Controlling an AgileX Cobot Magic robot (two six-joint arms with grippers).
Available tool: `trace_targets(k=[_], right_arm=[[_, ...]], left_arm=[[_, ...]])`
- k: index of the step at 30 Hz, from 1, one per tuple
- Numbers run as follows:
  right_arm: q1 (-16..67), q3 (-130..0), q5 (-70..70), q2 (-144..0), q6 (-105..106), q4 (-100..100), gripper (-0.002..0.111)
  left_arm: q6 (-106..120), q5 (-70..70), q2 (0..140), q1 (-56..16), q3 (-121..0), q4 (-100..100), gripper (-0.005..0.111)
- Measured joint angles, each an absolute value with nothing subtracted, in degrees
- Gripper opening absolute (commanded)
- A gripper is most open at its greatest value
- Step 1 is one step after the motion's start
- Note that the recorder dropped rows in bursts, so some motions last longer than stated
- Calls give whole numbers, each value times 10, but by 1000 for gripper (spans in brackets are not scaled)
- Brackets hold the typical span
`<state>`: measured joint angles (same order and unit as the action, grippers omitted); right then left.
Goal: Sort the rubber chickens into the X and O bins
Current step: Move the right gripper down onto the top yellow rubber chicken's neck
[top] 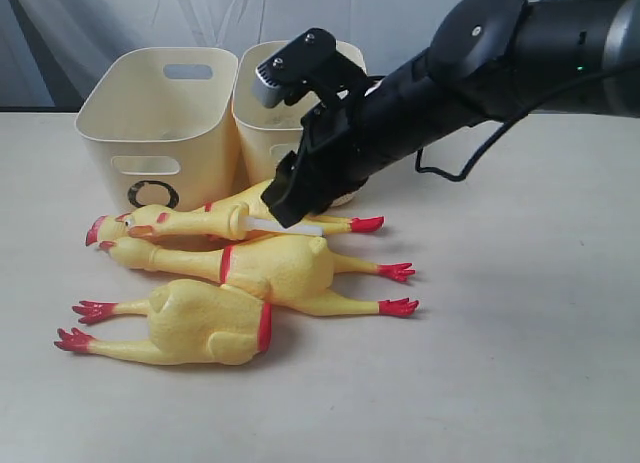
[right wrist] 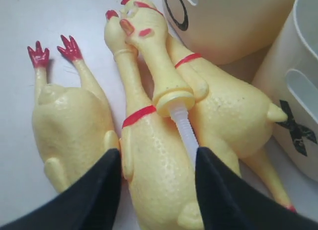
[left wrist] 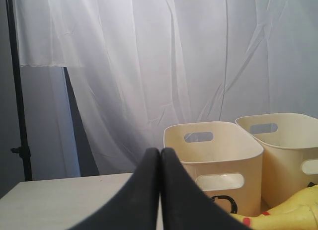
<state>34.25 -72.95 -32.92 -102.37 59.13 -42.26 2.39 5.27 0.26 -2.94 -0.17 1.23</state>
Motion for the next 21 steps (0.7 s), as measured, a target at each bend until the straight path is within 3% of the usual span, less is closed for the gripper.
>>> trace_targets(k=[21], right_arm=[[388,-775,-218,-1153,596,-289,46]], left_arm=[[24,50,3,-29,-2,12,0]])
